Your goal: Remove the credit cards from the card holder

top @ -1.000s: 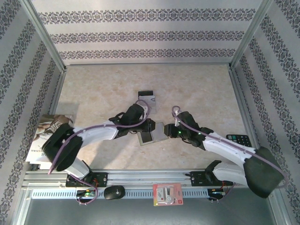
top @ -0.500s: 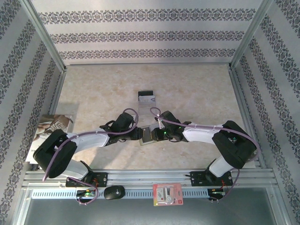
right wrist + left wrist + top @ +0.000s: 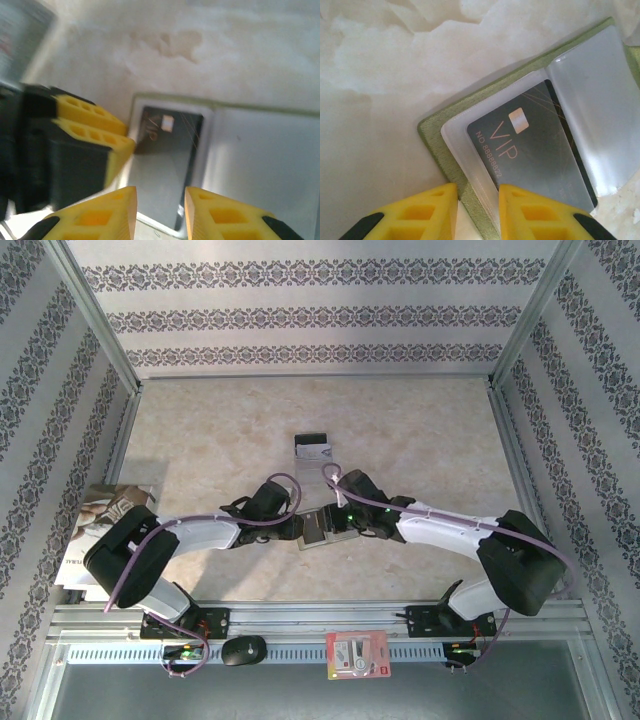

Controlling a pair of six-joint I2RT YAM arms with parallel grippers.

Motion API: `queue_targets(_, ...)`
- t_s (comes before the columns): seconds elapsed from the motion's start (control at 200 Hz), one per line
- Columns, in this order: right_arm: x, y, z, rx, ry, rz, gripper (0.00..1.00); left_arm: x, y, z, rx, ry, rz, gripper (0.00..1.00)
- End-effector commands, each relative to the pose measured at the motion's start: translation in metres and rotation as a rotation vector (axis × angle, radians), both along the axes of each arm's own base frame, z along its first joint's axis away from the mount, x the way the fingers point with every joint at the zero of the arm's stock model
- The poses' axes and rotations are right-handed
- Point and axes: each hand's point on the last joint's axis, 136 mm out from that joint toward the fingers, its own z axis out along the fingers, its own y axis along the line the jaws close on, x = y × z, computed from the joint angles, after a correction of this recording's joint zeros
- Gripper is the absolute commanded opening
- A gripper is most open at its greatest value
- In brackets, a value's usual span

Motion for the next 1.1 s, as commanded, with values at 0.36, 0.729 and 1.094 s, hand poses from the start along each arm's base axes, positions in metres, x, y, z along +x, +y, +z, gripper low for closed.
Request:
queue_targets(0.36, 0.010, 0.003, -0.029, -0.085, 0.089, 0.077, 0.29, 0.000, 0.008, -0.024, 0.064, 0.048, -0.013, 0.28)
queue_targets(0.729, 0.015, 0.003, -0.042, 0.003, 0.184, 0.019, 0.23, -0.002, 0.007, -0.038, 0.066, 0.082, -0.019, 0.28)
queue_targets(1.094, 0.013, 0.000, -0.054, 0.031, 0.238, -0.002, 0.19, -0.004, 0.008, -0.043, 0.070, 0.096, -0.018, 0.28)
